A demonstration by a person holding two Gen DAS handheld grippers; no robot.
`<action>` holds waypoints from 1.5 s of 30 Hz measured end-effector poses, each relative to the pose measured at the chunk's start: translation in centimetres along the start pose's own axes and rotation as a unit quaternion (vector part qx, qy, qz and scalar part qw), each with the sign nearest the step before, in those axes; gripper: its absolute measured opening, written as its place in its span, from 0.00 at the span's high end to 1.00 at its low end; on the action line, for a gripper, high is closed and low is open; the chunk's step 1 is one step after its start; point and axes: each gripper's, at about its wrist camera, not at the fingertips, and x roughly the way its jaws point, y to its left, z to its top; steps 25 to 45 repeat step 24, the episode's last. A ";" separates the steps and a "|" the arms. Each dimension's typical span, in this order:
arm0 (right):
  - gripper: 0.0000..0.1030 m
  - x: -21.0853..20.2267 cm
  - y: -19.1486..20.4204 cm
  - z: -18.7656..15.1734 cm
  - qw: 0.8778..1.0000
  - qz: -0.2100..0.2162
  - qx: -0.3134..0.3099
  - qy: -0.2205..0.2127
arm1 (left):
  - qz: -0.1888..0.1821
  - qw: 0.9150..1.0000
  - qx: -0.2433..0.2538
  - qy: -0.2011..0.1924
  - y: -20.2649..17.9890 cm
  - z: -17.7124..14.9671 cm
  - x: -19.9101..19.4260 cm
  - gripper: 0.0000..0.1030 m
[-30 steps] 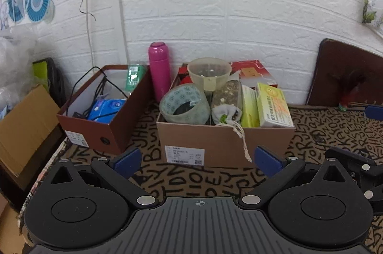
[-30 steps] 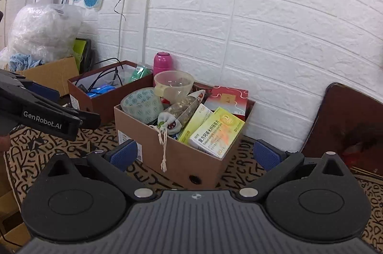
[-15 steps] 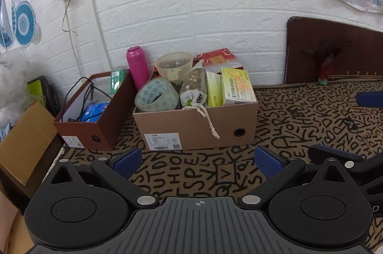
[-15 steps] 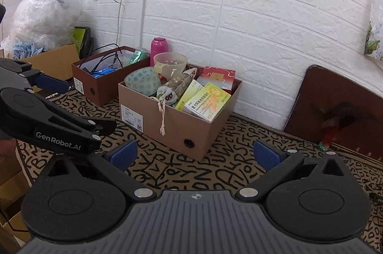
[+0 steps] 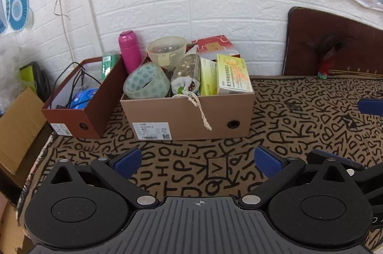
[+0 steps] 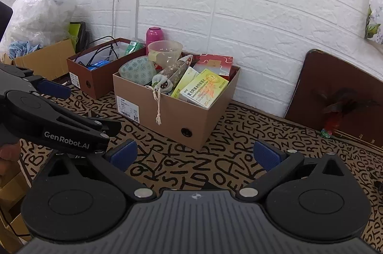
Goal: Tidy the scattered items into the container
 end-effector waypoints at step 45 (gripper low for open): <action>0.01 0.9 -1.0 -0.2 1.000 -0.014 -0.004 0.022 | -0.021 1.000 -0.003 0.020 -0.8 0.7 1.4 0.00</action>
